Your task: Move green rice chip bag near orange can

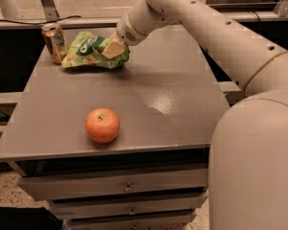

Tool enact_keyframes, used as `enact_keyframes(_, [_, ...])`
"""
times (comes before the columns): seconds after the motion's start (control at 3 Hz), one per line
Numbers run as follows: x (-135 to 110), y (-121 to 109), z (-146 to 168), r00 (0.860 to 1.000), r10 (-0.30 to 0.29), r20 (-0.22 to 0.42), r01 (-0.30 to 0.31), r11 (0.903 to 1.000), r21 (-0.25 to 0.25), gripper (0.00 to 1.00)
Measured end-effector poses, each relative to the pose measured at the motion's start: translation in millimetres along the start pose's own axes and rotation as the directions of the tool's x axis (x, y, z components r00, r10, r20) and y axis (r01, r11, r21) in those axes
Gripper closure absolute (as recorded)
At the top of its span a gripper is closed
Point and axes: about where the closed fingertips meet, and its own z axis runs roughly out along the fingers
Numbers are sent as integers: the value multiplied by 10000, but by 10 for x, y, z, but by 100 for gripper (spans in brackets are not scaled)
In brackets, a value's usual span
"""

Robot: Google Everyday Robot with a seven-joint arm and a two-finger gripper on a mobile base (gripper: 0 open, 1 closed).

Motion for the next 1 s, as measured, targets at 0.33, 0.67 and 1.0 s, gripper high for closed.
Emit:
enact_keyframes(0.33, [-8,-12,25,10000,-13,11,13,10000,-14,15])
enact_keyframes(0.67, [-6,-14,33,10000,-8,16,8,10000,-8,0])
enact_keyframes(1.0, [-5,-14,32,10000,-8,15,8,10000,-6,0])
